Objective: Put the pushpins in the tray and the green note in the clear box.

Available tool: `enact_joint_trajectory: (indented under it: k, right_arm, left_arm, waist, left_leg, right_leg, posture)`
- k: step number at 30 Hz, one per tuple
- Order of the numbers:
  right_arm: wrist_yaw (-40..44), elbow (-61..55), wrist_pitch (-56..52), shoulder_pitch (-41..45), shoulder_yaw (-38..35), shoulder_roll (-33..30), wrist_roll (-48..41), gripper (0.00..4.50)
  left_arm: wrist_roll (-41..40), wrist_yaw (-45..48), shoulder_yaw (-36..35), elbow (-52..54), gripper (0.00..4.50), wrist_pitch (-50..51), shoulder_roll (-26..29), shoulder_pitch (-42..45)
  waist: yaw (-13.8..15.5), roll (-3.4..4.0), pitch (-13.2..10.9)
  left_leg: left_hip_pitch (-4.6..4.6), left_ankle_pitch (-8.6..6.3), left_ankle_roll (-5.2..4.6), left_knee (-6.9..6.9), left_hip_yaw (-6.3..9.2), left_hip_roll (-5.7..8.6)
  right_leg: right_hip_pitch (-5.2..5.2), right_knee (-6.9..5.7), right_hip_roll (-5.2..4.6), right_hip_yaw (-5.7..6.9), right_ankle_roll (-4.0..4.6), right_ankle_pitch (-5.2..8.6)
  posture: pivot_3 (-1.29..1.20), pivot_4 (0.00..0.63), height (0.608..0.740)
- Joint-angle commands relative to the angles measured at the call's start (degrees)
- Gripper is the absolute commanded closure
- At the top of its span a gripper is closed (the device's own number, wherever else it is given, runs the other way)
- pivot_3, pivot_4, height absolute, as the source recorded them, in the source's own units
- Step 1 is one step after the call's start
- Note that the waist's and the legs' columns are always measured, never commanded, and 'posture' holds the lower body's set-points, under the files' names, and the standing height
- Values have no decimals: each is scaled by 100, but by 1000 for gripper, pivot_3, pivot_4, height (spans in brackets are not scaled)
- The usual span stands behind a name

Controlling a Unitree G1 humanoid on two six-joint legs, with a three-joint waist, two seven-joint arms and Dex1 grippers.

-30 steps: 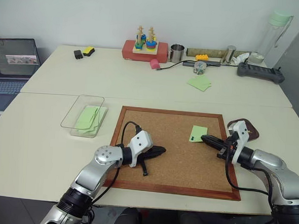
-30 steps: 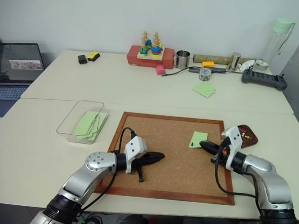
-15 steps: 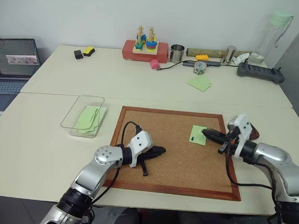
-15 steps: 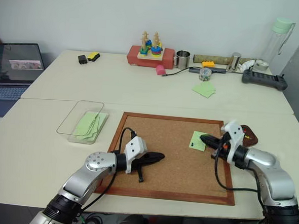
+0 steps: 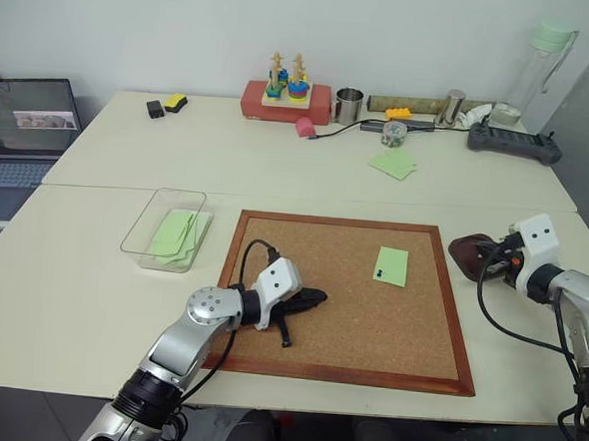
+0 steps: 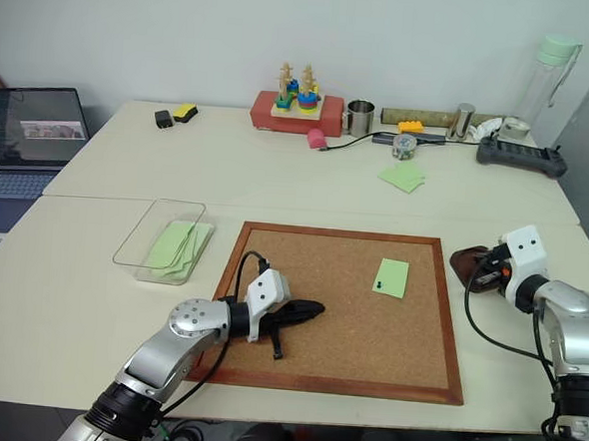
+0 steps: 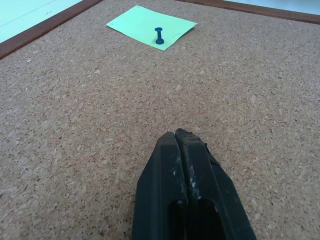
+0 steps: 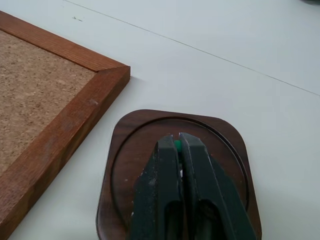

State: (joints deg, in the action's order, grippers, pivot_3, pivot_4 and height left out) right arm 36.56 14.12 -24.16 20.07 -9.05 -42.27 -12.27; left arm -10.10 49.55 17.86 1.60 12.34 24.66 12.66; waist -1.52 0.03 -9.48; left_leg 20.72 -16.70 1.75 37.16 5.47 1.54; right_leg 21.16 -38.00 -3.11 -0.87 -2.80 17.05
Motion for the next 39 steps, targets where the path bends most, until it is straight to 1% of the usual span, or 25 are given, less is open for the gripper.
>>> enact_joint_trajectory:
  k: [1, 3, 5, 6, 7, 9, 14, 17, 20, 23, 25, 27, 29, 32, 39]
  right_arm:
    - [-6, 147, 139, 182, -50, 5, 66, 3762]
    - [8, 179, 156, 206, -47, 13, 67, 3298]
    - [10, 167, 163, 213, -78, 30, 34, 2943]
    - [40, 122, 148, 210, -106, 36, -15, 2675]
    - [51, 61, 111, 204, -163, 48, -87, 2551]
    - [112, -86, -9, 175, -270, 50, -245, 2114]
    - [264, -421, -180, 40, -480, 3, -535, 2114]
    - [597, -876, -138, -177, -532, -99, -713, 2114]
    - [1117, -1460, 503, -649, -258, -234, -570, 2114]
    - [1173, -1819, 1097, -897, -10, 19, -434, 2114]
    - [1108, -1950, 1233, -943, 176, 255, -414, 2114]
    - [1213, -2119, 1098, -997, 459, 408, -492, 2114]
    - [1253, -2196, 997, -1011, 604, 528, -535, 2114]
    - [1311, -2128, 1131, -1003, 879, 680, -427, 2114]
    - [1436, -1578, 1553, -794, 1353, 900, -97, 2114]
  left_arm:
    - [329, 19, 301, -474, 4500, 337, 120, -296]
    - [327, 16, 297, -470, 4500, 339, 126, -304]
    - [330, 13, 298, -468, 4500, 340, 127, -308]
    - [332, 11, 298, -471, 4500, 340, 125, -305]
    - [333, 9, 297, -473, 4500, 339, 124, -303]
    - [334, 7, 296, -482, 4500, 333, 122, -298]
    - [344, 21, 305, -521, 4500, 314, 119, -274]
    - [348, 26, 308, -540, 4500, 302, 119, -261]
    - [351, 35, 311, -568, 4500, 284, 123, -245]
    - [349, 42, 314, -580, 4500, 276, 123, -233]
    - [346, 45, 317, -590, 4500, 272, 122, -222]
    - [339, 41, 318, -588, 4500, 276, 120, -213]
    - [338, 38, 319, -586, 4500, 279, 119, -208]
    - [331, 30, 310, -571, 4500, 293, 120, -210]
    - [323, 7, 299, -538, 4500, 318, 127, -236]
  waist:
    - [0, 1, 0]
    - [0, 1, 1]
    - [0, 2, 1]
    - [0, 2, 1]
    - [0, 2, 1]
    - [0, 3, 1]
    - [0, 4, 2]
    - [0, 4, 3]
    - [2, 5, 4]
    - [2, 1, 6]
    - [0, -2, 10]
    - [0, -7, 14]
    - [0, -7, 14]
    - [2, -10, 16]
    - [1, -13, 19]
  left_leg:
    - [0, 0, 0, 0, 0, 0]
    - [0, 0, 0, 0, 0, 0]
    - [0, 0, 0, -1, 1, 0]
    - [0, 0, 0, -1, 0, 0]
    - [0, 0, 0, -1, 0, 0]
    - [0, 0, 0, 0, 1, 0]
    - [0, 0, 0, 0, 1, -1]
    - [0, 0, 0, 0, 3, -1]
    - [1, 0, 0, -1, 6, -2]
    - [-1, 0, 0, -1, 5, -2]
    - [-6, 0, 0, -1, 5, -2]
    - [-8, 0, 0, 0, 1, -1]
    - [-8, 0, 0, 1, 2, -1]
    - [-7, 0, 0, 1, 3, -1]
    - [-8, 1, 1, 0, 6, -1]
  right_leg:
    - [0, 0, 0, 0, 0, 0]
    - [0, 0, 0, -1, 0, 0]
    - [0, 0, 0, -1, 0, 0]
    - [0, 0, 0, -1, 0, 0]
    - [0, 0, 0, -1, 0, 0]
    - [0, -1, 0, -1, 0, 0]
    - [0, -1, 0, -1, 0, 0]
    - [-1, -1, 0, -1, 0, 0]
    - [-1, 0, 0, -1, 0, 0]
    - [-2, -1, 0, 1, 0, 0]
    - [-6, -1, 1, 1, 0, 0]
    - [-6, -1, 1, 2, -4, -2]
    - [-6, -2, 1, 2, -4, -2]
    - [-5, 0, 1, 1, -3, -2]
    - [-5, -1, 1, 1, -3, -2]
  posture:
    - [0, 150, 740]
    - [0, 150, 740]
    - [0, 150, 740]
    - [0, 150, 740]
    - [0, 150, 740]
    - [0, 150, 740]
    - [0, 150, 740]
    - [0, 150, 740]
    - [0, 150, 740]
    - [0, 150, 740]
    - [0, 150, 740]
    - [0, 150, 740]
    - [0, 150, 740]
    - [0, 150, 740]
    - [0, 150, 740]
